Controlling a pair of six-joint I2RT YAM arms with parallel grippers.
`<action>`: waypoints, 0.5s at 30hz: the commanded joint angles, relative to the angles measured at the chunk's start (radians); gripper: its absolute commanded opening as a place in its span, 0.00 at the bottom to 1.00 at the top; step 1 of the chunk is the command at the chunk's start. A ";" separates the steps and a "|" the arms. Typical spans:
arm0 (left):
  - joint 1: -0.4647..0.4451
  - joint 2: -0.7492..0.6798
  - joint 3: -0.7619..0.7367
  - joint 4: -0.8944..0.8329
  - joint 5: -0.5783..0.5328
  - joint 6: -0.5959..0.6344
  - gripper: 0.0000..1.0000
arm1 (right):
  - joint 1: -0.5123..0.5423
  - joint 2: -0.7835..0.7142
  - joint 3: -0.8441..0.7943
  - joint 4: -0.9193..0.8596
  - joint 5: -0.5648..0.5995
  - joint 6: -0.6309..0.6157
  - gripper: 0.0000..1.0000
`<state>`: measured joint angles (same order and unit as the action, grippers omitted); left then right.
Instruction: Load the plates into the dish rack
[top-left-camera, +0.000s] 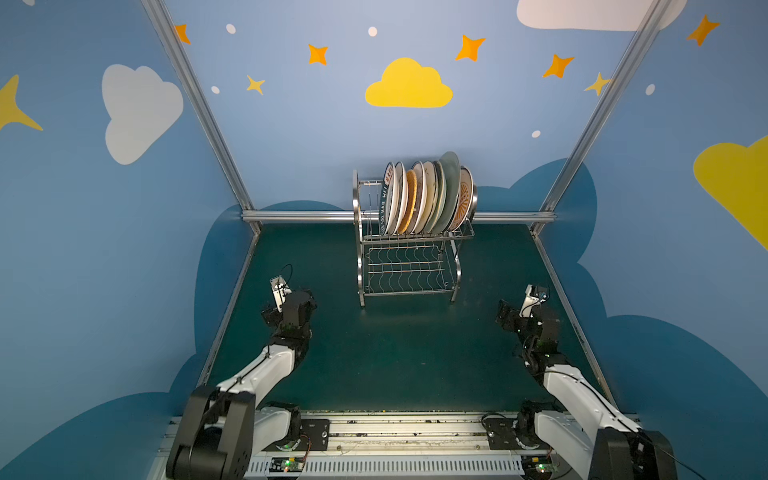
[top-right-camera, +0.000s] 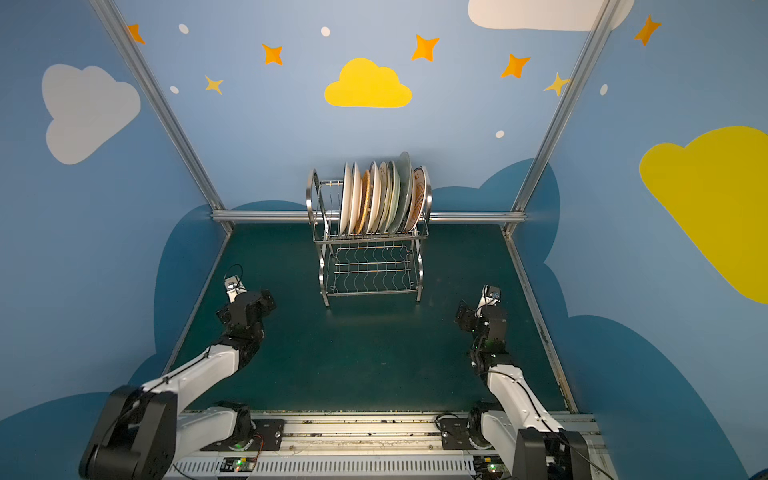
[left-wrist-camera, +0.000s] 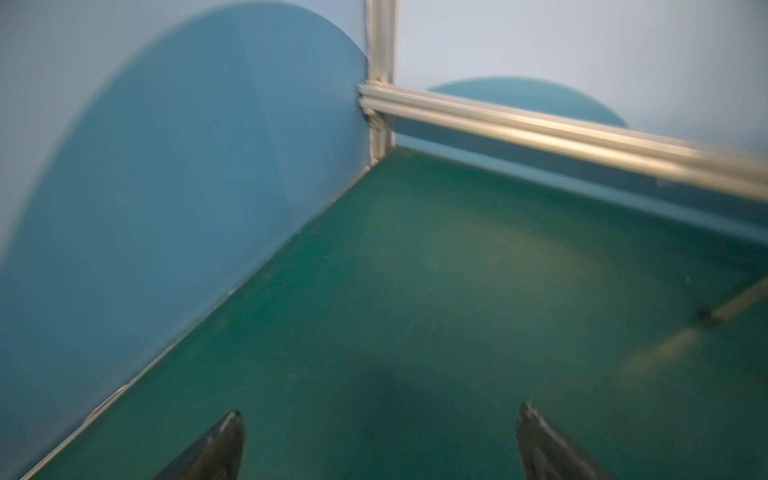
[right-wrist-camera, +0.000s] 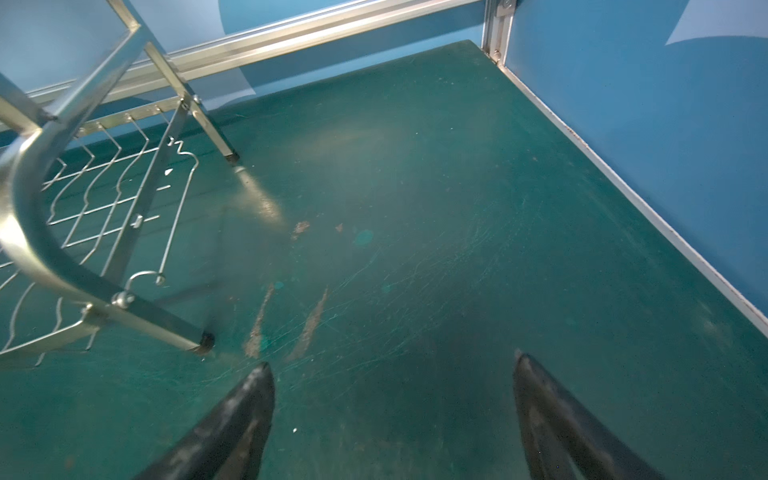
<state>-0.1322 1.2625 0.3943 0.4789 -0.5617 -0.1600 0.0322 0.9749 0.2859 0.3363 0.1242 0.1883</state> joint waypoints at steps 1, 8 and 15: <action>0.007 0.094 -0.008 0.194 0.067 0.088 1.00 | -0.007 0.039 -0.014 0.134 -0.033 -0.050 0.88; 0.061 0.152 -0.040 0.295 0.117 0.061 1.00 | -0.048 0.206 0.013 0.258 -0.102 -0.064 0.88; 0.106 0.153 -0.038 0.286 0.189 0.032 1.00 | -0.064 0.371 0.060 0.330 -0.219 -0.113 0.88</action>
<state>-0.0372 1.4212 0.3466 0.7456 -0.4198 -0.1146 -0.0292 1.3262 0.3107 0.5957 -0.0200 0.1108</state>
